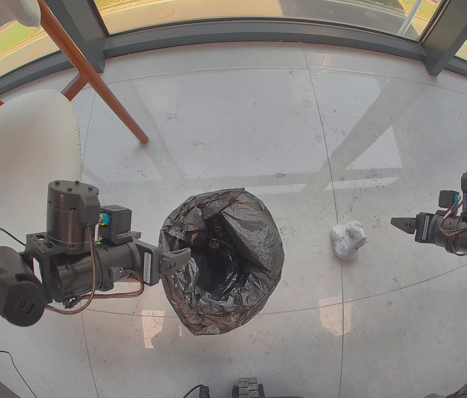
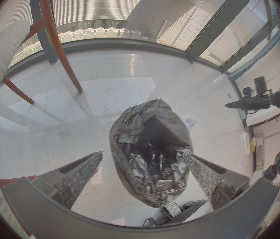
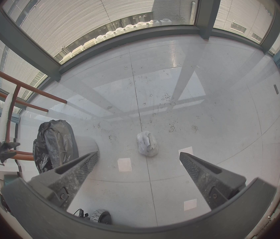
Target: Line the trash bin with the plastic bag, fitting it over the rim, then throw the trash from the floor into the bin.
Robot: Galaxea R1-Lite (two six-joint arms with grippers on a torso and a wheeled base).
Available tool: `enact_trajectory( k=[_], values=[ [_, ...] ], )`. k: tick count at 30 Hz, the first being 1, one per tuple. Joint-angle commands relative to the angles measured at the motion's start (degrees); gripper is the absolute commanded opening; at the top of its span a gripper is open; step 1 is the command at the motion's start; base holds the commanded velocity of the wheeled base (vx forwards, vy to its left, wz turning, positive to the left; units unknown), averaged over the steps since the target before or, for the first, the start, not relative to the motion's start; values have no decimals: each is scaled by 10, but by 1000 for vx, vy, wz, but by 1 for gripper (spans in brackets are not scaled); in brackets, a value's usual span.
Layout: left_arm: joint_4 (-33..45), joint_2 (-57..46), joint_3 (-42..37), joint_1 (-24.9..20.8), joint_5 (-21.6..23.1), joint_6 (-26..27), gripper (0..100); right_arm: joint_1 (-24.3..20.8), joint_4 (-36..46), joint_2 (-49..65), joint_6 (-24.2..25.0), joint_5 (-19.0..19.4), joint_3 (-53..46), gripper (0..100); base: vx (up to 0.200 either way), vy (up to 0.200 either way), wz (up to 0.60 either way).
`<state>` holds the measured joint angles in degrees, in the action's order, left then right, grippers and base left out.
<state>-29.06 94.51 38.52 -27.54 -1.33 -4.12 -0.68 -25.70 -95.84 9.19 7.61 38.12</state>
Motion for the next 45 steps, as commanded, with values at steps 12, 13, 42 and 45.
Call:
enact_trajectory(
  k=[12,13,42,45],
  values=[
    [-78,-120,-37,-73,18,-17,100,11,-242,-197,-19,0,-17,100,0,0,0],
    [-79,-125,-37,-74,19,-17,100,12,-252,-208,-22,0,-17,100,0,0,0],
    [-82,-144,-45,-65,28,0,100,-3,-340,-474,-41,26,192,100,0,0,0],
    [-82,-144,-46,-65,31,1,100,-4,-338,-496,-41,26,221,100,0,0,0]
  ],
)
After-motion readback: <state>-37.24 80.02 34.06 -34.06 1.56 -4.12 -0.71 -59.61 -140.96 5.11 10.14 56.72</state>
